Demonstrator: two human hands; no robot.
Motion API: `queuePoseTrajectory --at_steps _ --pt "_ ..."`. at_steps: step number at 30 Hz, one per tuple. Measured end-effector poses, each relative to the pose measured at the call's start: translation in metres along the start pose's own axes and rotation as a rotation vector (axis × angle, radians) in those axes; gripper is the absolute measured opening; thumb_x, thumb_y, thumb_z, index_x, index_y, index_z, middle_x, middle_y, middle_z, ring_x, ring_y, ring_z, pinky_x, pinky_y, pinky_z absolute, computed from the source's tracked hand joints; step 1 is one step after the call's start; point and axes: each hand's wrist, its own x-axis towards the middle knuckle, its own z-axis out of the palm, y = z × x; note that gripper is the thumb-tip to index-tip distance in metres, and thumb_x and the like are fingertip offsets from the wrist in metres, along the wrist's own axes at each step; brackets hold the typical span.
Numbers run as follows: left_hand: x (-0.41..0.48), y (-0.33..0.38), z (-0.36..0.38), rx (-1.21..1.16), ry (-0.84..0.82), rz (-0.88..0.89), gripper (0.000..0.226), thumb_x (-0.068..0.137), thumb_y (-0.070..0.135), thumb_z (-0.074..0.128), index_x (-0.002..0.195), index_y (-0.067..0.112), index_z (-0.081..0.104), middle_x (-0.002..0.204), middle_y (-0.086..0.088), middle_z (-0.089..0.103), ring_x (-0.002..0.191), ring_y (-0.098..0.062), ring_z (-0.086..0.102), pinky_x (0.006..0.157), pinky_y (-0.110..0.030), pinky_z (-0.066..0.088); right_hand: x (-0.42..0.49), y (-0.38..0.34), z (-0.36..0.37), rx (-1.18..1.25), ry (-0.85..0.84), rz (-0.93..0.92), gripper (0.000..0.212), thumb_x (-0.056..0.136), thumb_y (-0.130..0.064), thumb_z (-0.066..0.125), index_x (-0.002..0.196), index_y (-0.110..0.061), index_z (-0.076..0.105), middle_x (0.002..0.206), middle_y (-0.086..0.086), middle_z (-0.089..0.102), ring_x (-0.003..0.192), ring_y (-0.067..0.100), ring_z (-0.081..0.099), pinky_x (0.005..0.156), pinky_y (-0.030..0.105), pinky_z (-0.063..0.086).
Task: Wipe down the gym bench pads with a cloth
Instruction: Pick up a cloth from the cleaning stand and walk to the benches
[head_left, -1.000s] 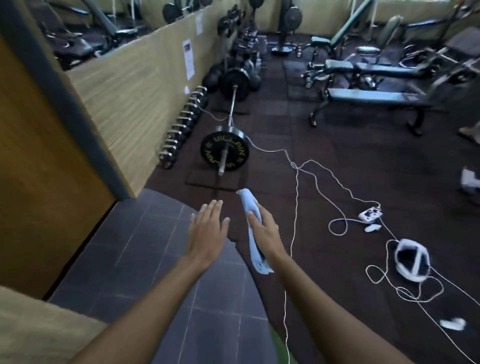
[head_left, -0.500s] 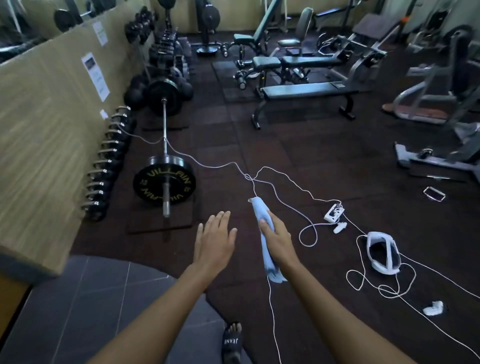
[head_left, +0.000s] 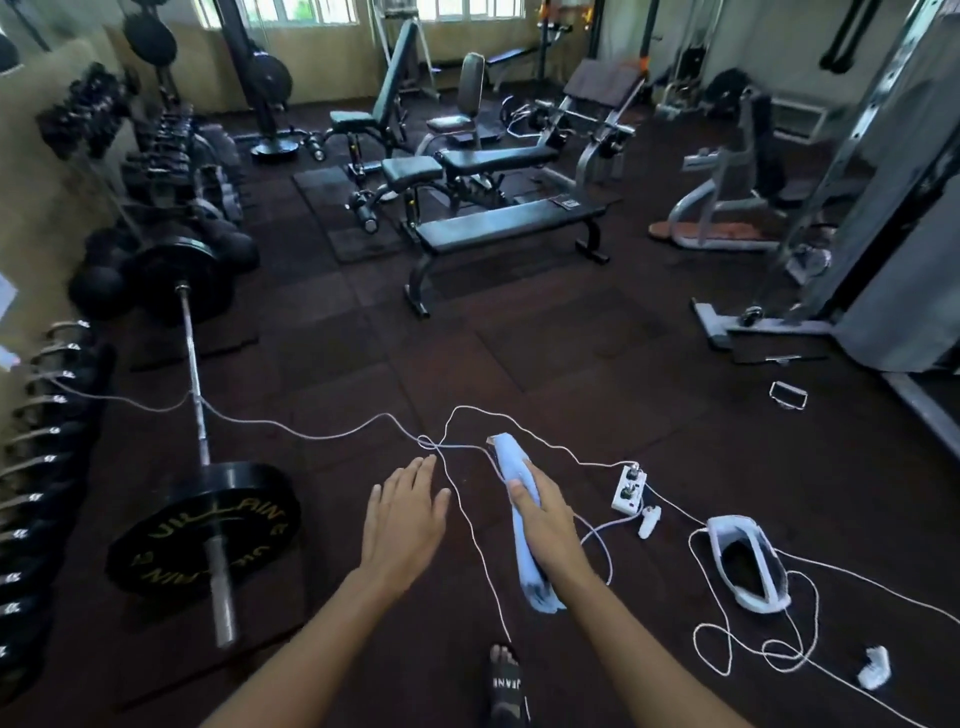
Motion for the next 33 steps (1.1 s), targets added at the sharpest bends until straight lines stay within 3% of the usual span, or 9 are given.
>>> queuePoseTrajectory --at_steps 5,9,13,15,19,23,27,33 --pt "0.157 0.003 0.001 0.022 0.014 0.036 0.054 0.101 0.041 0.039 0.151 0.022 0.031 0.154 0.002 0.037 0.143 -0.017 0.032 0.117 -0.043 0.026 0.146 -0.034 0.007 -0.018 0.018 -0.004 0.035 0.1 -0.033 0.045 0.135 -0.032 0.051 0.127 -0.019 0.051 0.126 0.012 0.044 0.116 0.043 0.026" --pt "0.28 0.021 -0.008 0.041 -0.007 0.066 0.054 0.101 0.04 0.038 0.151 0.021 0.03 0.155 0.002 0.036 0.142 -0.018 0.033 0.117 -0.044 0.026 0.269 -0.067 0.012 -0.037 0.017 -0.034 0.037 0.099 -0.038 0.044 0.133 -0.031 0.053 0.133 -0.012 0.057 0.128 0.012 0.048 0.114 0.047 0.029" --pt "0.388 0.037 -0.025 0.031 -0.006 0.09 0.054 0.101 0.04 0.037 0.151 0.021 0.029 0.155 0.002 0.035 0.142 -0.018 0.032 0.117 -0.044 0.025 0.373 -0.113 0.011 -0.066 0.042 -0.032 0.04 0.101 -0.035 0.043 0.14 -0.026 0.049 0.141 -0.007 0.052 0.134 0.017 0.043 0.117 0.044 0.025" --pt "0.441 0.039 -0.03 0.016 -0.002 0.082 0.054 0.101 0.04 0.038 0.151 0.022 0.029 0.155 0.002 0.035 0.143 -0.018 0.031 0.117 -0.044 0.024 0.422 -0.134 0.012 -0.061 0.046 -0.041 0.037 0.102 -0.03 0.043 0.138 -0.023 0.05 0.133 -0.011 0.052 0.127 0.013 0.044 0.117 0.041 0.024" --pt "0.55 0.031 -0.032 -0.005 -0.009 0.07 0.054 0.102 0.04 0.037 0.152 0.023 0.027 0.156 0.003 0.034 0.143 -0.018 0.03 0.118 -0.043 0.024 0.526 -0.159 0.026 -0.065 0.026 -0.054 0.028 0.102 -0.031 0.042 0.128 -0.037 0.051 0.123 -0.016 0.051 0.125 0.014 0.043 0.114 0.039 0.028" --pt "0.668 0.013 -0.032 -0.011 -0.004 0.085 0.054 0.102 0.04 0.037 0.152 0.023 0.027 0.156 0.003 0.034 0.143 -0.018 0.03 0.118 -0.044 0.024 0.639 -0.182 0.053 -0.058 0.038 -0.056 0.028 0.102 -0.032 0.043 0.128 -0.036 0.053 0.126 -0.016 0.053 0.128 0.017 0.042 0.11 0.036 0.03" --pt "0.789 0.001 -0.043 -0.023 -0.005 0.107 0.054 0.102 0.04 0.037 0.152 0.022 0.028 0.155 0.003 0.034 0.143 -0.018 0.031 0.117 -0.044 0.025 0.75 -0.21 0.073 -0.073 0.07 -0.036 0.041 0.101 -0.038 0.043 0.141 -0.031 0.047 0.143 -0.011 0.049 0.136 0.02 0.037 0.109 0.034 0.029" --pt "0.95 0.009 -0.057 -0.004 -0.026 0.148 0.054 0.102 0.04 0.036 0.152 0.022 0.028 0.154 0.005 0.035 0.142 -0.016 0.032 0.117 -0.043 0.025 0.898 -0.25 0.079 -0.022 0.095 0.013 0.041 0.101 -0.036 0.042 0.142 -0.031 0.045 0.132 -0.02 0.046 0.129 0.012 0.035 0.1 0.028 0.025"
